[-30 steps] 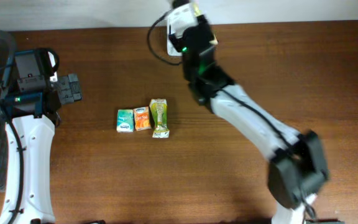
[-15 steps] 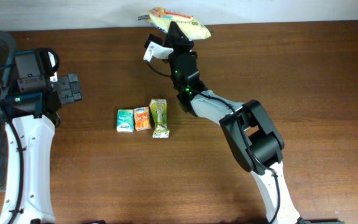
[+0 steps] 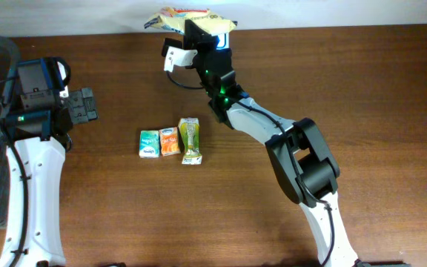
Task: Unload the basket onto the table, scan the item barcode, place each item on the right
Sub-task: 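Hold the snack bag in front of the white scanner, then carry the bag to the table's right side and release it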
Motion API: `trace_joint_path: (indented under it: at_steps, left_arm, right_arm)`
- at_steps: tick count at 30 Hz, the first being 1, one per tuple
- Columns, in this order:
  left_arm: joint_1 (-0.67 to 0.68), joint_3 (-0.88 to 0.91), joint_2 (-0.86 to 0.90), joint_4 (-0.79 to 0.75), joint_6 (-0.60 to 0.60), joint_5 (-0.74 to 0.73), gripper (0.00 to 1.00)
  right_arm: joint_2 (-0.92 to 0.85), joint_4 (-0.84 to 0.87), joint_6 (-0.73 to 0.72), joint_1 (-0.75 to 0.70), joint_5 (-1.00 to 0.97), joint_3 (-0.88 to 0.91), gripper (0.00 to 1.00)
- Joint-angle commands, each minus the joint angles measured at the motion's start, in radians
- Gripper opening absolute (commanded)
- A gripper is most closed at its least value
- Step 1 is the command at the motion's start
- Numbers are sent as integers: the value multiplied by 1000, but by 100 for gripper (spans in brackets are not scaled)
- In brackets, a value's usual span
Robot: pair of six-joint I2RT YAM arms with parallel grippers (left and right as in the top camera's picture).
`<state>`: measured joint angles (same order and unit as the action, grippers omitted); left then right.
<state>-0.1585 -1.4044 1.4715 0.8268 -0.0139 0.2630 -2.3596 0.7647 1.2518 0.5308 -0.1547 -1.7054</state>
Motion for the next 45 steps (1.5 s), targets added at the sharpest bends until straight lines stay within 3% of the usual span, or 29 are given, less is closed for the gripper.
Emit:
trace_joint_path:
  at_steps: [1, 16, 19, 25, 31, 33, 39, 41, 45]
  left_arm:
    - [-3, -5, -18, -1, 11, 6, 99]
    - [-3, -5, -18, -1, 11, 6, 99]
    - [-3, -5, -18, -1, 11, 6, 99]
    - [-3, -5, -18, -1, 11, 6, 99]
    - [-3, -5, -18, -1, 11, 6, 99]
    - [-3, -5, -18, -1, 11, 6, 99]
    - [-3, -5, -18, -1, 11, 6, 99]
    - [-3, -5, -18, -1, 11, 6, 99]
    - [-3, -5, -18, -1, 11, 6, 99]
  right_arm:
    - [-5, -37, -15, -14, 32, -35, 4]
    - [36, 20, -14, 1, -13, -34, 4]
    - [129, -64, -115, 1, -71, -34, 4]
    - [463, -688, -543, -3, -29, -34, 4]
    - [780, -1235, -1076, -113, 295, -34, 4]
    - [846, -1406, -1107, -192, 411, -34, 4]
    - [859, -1801, -1183, -480, 454, -29, 4]
    - [804, -1882, -1201, -590, 478, 1, 4]
    - [690, -1852, -1250, -711, 497, 73, 4]
